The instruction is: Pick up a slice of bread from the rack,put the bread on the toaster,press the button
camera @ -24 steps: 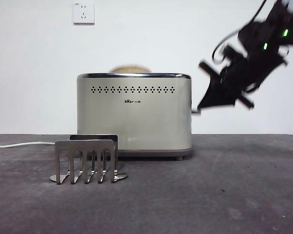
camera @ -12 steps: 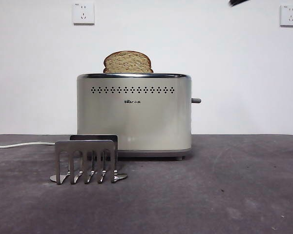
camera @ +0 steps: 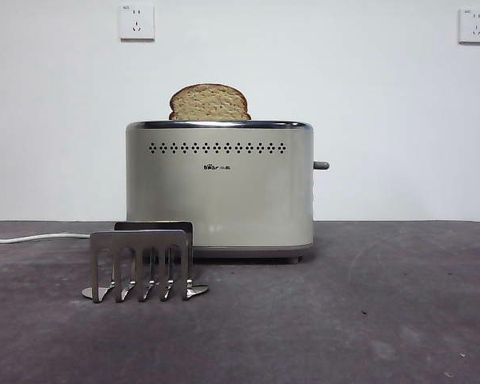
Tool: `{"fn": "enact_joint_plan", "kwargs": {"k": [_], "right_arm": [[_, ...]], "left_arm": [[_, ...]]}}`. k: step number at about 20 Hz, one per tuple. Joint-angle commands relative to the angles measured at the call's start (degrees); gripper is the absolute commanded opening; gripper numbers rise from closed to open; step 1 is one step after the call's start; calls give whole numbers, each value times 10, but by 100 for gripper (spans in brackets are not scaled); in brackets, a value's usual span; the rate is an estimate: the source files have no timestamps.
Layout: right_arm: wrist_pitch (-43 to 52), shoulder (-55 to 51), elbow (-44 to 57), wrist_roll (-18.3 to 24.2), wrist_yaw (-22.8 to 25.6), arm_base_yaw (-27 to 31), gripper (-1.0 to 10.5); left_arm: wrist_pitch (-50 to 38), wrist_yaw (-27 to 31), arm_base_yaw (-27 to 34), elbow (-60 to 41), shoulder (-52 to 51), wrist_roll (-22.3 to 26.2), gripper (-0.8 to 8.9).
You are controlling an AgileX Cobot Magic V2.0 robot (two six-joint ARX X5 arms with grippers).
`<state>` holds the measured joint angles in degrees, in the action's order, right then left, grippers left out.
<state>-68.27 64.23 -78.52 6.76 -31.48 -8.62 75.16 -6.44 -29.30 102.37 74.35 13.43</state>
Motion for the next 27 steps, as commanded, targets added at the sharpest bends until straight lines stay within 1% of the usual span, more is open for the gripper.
{"fn": "enact_joint_plan", "kwargs": {"k": [1, 16, 17, 18, 19, 20, 21, 23, 24, 25, 27], "right_arm": [[1, 1, 3, 8, 1, -1, 1], [1, 1, 3, 6, 3, 0, 1], [1, 1, 3, 6, 3, 0, 1], [1, 1, 3, 6, 3, 0, 1], [1, 1, 3, 6, 3, 0, 1], [1, 1, 3, 6, 3, 0, 1], [1, 1, 3, 6, 3, 0, 1], [1, 1, 3, 6, 3, 0, 1], [1, 1, 3, 6, 4, 0, 1], [1, 1, 3, 6, 3, 0, 1], [1, 1, 3, 6, 3, 0, 1]], "left_arm": [[0, 0, 0, 1, -1, -3, -8], [-8, 5, 5, 1, -4, -3, -3], [-9, 5, 9, 1, -9, 11, -3], [-17, 3, 19, 1, -19, 40, -3], [-40, 3, 33, 0, -35, 61, -3], [-82, -1, 52, -2, -56, 63, -3], [-134, -21, 75, -9, -82, 63, -3], [-251, -88, 132, -58, -146, 61, -3], [-313, -110, 161, -101, -181, 61, -3], [-374, -118, 188, -153, -219, 61, -3], [-479, -115, 236, -272, -301, 61, -3]]}}
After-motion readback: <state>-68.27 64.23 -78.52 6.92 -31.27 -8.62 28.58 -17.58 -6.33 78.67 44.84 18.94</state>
